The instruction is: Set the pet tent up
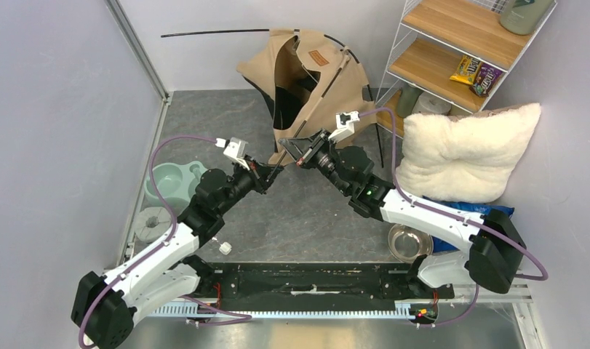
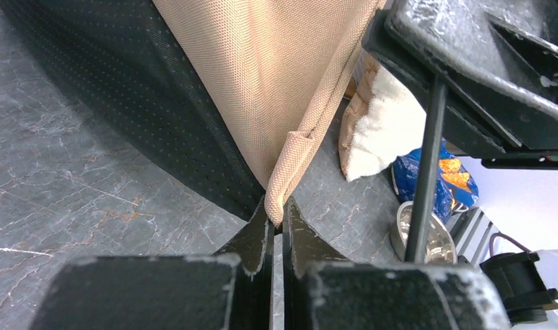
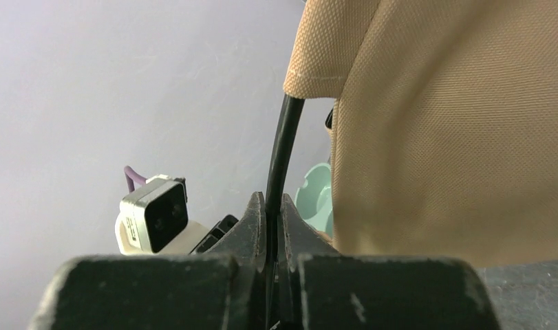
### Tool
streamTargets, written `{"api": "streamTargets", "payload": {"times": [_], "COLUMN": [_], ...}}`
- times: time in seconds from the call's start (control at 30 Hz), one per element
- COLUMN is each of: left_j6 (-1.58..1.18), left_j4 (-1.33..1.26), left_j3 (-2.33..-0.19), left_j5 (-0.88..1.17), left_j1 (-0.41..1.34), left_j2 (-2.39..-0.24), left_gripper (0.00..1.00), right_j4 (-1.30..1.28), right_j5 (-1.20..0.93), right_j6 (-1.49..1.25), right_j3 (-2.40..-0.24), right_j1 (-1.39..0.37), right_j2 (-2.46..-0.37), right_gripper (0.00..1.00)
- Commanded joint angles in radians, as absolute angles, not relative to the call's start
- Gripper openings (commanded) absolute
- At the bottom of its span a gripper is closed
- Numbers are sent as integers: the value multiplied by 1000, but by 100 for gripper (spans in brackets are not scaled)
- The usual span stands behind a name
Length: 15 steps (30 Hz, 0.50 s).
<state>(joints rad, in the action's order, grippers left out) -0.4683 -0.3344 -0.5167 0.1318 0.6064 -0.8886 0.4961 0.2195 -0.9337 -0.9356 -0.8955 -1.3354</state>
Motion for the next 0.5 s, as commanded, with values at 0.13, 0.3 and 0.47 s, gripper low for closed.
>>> {"api": "streamTargets", "payload": {"times": [0.13, 0.3, 0.47], "left_j6": [-588, -646, -702], "left_j4": [-185, -169, -153], "left_j3": [-509, -523, -541], "left_j5": [116, 60, 15], "left_j1": [617, 617, 617], "left_j2": [-830, -832, -828], "left_gripper": [2, 2, 2], "right_j4": [629, 614, 608], "right_j5": [415, 396, 391], "right_j6": [-896, -878, -858], "right_j3": [-1000, -987, -966], "right_j1": [-842, -844, -845], "right_j2": [-1368, -1375, -1389], "right_gripper": [0, 0, 0]}}
